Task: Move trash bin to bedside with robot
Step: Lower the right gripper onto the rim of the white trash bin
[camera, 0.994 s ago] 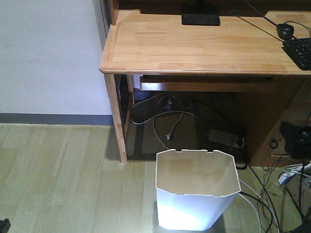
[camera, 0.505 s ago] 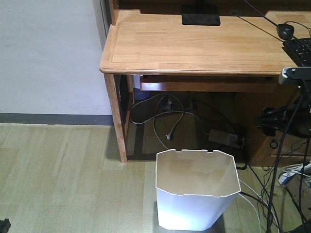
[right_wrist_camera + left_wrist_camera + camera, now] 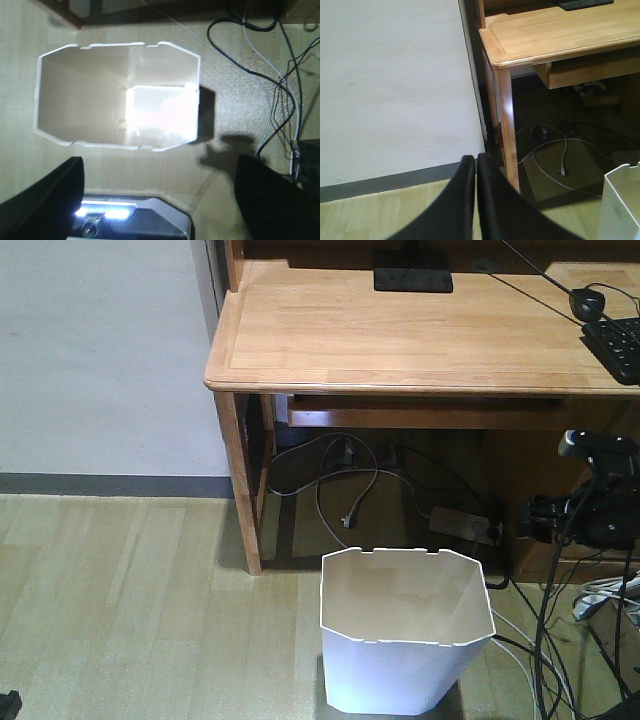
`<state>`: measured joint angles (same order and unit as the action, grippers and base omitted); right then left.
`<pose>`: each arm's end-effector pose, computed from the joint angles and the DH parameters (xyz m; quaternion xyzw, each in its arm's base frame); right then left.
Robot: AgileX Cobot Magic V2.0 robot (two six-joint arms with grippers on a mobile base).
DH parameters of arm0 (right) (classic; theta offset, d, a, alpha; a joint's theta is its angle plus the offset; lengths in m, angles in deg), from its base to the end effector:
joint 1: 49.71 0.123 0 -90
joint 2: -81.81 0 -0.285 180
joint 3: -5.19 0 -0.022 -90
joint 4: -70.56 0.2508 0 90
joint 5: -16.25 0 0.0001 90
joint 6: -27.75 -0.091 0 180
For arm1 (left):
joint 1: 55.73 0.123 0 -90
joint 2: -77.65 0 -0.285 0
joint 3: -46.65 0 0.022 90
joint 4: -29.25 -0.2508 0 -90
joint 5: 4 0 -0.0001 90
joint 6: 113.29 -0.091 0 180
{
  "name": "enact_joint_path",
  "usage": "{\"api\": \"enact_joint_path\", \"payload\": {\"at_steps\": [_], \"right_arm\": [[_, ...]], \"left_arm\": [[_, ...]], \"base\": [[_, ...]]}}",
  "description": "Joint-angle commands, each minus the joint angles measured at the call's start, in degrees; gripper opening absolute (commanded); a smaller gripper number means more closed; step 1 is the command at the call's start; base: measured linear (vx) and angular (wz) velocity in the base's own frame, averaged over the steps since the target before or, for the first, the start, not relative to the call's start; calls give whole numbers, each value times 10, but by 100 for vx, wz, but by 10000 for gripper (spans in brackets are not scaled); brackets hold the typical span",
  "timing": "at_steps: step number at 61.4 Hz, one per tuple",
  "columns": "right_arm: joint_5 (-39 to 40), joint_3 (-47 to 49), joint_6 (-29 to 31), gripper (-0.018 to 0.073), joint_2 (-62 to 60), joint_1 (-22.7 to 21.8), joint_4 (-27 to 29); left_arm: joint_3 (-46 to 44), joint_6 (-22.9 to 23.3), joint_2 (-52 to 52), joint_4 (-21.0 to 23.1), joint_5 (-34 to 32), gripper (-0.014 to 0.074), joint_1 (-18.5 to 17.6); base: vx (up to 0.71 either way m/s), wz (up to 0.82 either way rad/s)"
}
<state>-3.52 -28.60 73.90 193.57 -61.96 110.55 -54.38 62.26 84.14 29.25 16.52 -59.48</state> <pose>0.2921 -0.0431 0.1094 0.0194 0.9803 0.0774 0.1808 0.0524 -0.0034 0.1718 0.0571 0.7965 0.0037 0.6019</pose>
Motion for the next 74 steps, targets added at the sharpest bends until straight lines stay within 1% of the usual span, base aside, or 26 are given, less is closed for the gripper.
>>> {"api": "enact_joint_path", "payload": {"at_steps": [1, 7, 16, 26, 35, 55, 74], "right_arm": [[71, 14, 86, 578, 30, -3, 68], [111, 19, 145, 578, 92, -3, 107], [113, 50, 189, 578, 184, -3, 134], [110, 110, 192, 578, 275, -3, 157], [108, 167, 199, 578, 339, -3, 157], [68, 306, 208, 578, 478, -3, 159], [54, 411, 208, 578, 578, -3, 159]], "left_arm": [[10, 3, -7, 0, -40, -7, 2], [10, 3, -7, 0, -40, -7, 2], [10, 3, -7, 0, -40, -7, 2], [10, 3, -7, 0, -40, -7, 2], [10, 3, -7, 0, -40, -7, 2], [10, 3, -7, 0, -40, -7, 2], [10, 3, -7, 0, -40, -7, 2]], "base": [[0, 0], [0, 0], [0, 0], [0, 0], [0, 0], [0, 0], [0, 0]]}}
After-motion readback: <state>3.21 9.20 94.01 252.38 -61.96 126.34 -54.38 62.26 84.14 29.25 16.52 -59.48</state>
